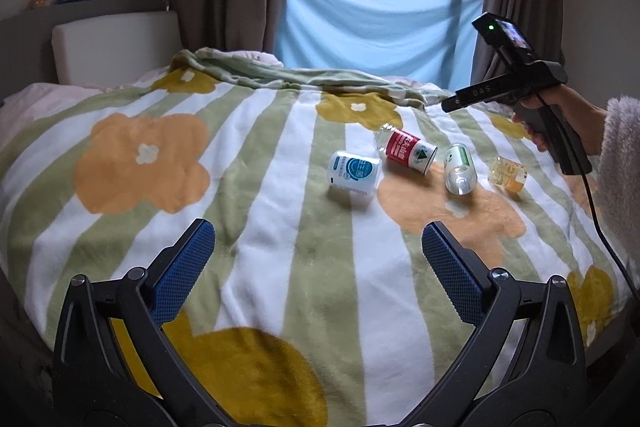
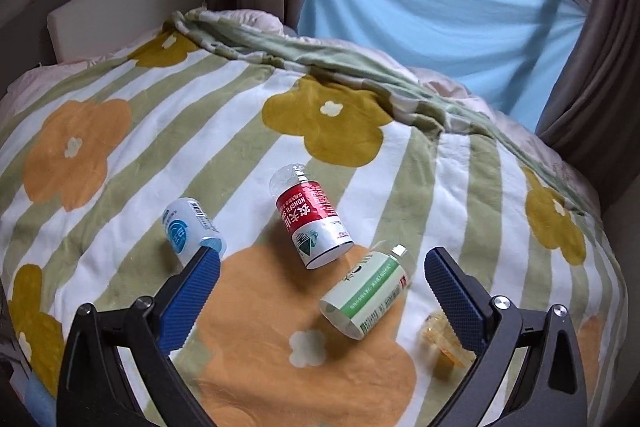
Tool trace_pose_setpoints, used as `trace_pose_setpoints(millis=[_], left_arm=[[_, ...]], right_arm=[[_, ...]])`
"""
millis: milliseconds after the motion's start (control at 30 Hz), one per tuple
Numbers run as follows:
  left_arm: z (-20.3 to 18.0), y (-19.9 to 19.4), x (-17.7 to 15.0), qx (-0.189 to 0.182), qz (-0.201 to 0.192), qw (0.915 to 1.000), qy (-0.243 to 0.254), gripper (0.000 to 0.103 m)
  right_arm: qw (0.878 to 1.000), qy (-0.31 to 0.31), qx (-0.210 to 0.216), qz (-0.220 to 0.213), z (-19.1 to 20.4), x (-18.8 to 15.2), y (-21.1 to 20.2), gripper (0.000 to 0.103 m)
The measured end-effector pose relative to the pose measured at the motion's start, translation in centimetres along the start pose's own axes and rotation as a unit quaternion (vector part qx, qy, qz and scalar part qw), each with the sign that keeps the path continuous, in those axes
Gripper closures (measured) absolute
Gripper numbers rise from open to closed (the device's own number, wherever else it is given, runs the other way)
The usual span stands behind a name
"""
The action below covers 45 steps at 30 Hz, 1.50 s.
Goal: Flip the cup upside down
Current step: 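Reach the right gripper to the red-labelled bottle and grasp its body, then lift the bottle with the right gripper and set it down on its base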
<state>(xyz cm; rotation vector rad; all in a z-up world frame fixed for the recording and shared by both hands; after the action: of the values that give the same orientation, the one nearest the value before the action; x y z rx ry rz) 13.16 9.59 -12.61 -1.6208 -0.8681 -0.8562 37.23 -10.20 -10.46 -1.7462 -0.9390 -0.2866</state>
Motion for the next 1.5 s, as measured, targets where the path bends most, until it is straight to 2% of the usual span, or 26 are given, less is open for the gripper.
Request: trace_pose_setpoints(millis=[133,367,633,700,733,767,833,1100,1267,1400,1500], left_arm=[[0.8,1.4,-0.7,0.001,0.015,0.9999,-0.003,0.000],[2.3,3.2,-1.7,0.003,0.035,0.9992,-0.020,0.000],[3.5,4.1,-2.4,0.003,0.050,0.9983,-0.029,0.000],[3.7,4.2,-2.5,0.003,0.051,0.9982,-0.031,0.000],[3.8,4.2,-2.5,0.004,0.052,0.9982,-0.031,0.000],[3.9,4.2,-2.5,0.007,0.053,0.9981,-0.032,0.000],[4.2,4.1,-2.5,0.009,0.054,0.9979,-0.034,0.000],[3.9,3.2,-2.1,0.000,0.046,0.9983,-0.037,0.000],[2.7,1.6,-1.2,-0.009,0.032,0.9991,-0.027,0.000],[1.4,0.2,-0.5,-0.025,0.020,0.9992,-0.025,0.000],[0.3,-0.8,-0.1,-0.036,0.015,0.9990,-0.021,0.000]], right_arm=[[0.999,-0.013,-0.006,0.041,0.8,0.9,5.4,0.001],[0.995,-0.038,0.000,0.097,3.9,1.9,12.0,0.001],[0.989,-0.063,-0.028,0.128,5.6,1.9,16.1,0.002],[0.988,-0.073,-0.032,0.133,5.9,1.7,16.7,0.006],[0.987,-0.079,-0.034,0.136,6.0,1.5,16.9,0.012],[0.986,-0.084,-0.035,0.138,6.2,1.3,17.1,0.023],[0.984,-0.093,-0.035,0.146,6.5,0.8,17.4,0.033],[0.988,-0.109,-0.027,0.107,7.7,1.6,14.5,0.037],[0.989,-0.119,-0.016,0.081,7.9,1.5,9.9,0.038],[0.991,-0.124,0.004,0.058,7.7,-0.1,4.6,0.038],[0.989,-0.124,0.034,0.073,7.9,-3.1,0.9,0.038]])
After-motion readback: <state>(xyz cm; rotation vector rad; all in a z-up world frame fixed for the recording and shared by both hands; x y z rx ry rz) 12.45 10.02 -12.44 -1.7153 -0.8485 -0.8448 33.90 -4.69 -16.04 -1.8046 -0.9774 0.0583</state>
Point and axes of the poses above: each gripper's, at about its wrist camera, not at the fingertips, and y roughly the way its jaws point, z to its left, x to its top, the point moved 8 cm from there along y, roughly the way its jaws point, and after that the axes turned 13 degrees about -x, right-handed, at the moved point
